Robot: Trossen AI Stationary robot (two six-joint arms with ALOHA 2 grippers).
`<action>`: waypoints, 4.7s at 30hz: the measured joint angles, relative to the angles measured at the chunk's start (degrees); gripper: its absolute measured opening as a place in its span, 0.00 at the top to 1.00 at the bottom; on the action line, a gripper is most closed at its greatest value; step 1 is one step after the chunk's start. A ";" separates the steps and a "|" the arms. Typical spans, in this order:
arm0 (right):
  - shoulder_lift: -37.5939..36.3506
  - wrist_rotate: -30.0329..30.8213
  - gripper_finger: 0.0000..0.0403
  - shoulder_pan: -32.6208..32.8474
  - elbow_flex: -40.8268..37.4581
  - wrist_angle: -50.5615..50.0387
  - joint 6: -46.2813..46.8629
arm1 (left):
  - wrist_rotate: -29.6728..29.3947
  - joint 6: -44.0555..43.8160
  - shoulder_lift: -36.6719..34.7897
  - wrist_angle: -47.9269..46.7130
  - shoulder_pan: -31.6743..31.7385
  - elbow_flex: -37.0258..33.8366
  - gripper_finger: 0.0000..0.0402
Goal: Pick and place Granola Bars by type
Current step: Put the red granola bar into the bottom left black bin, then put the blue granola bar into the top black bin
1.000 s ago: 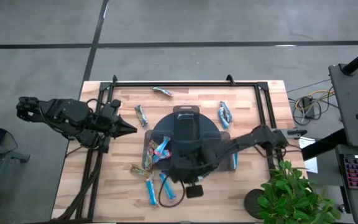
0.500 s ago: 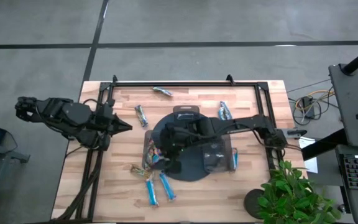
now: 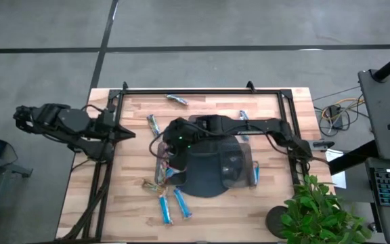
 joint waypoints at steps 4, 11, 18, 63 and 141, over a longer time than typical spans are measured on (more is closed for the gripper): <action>2.42 -1.02 0.89 0.09 -0.09 1.29 -0.02 | -0.91 0.06 -0.58 -0.12 0.00 0.00 1.00; 4.84 -4.64 0.83 0.06 -0.09 1.31 -0.20 | -1.63 0.17 -1.18 -0.31 0.00 0.00 1.00; 4.89 -5.64 0.68 -0.04 -0.04 1.27 -0.46 | -2.68 0.52 -1.37 -0.37 0.02 -0.07 1.00; -30.93 2.83 0.94 -3.95 -20.49 -0.58 -7.66 | -8.59 3.34 -1.80 9.47 0.00 -0.39 1.00; -59.71 9.38 0.98 -3.37 -55.95 10.38 4.55 | 10.83 31.11 29.77 -21.07 45.69 21.29 0.46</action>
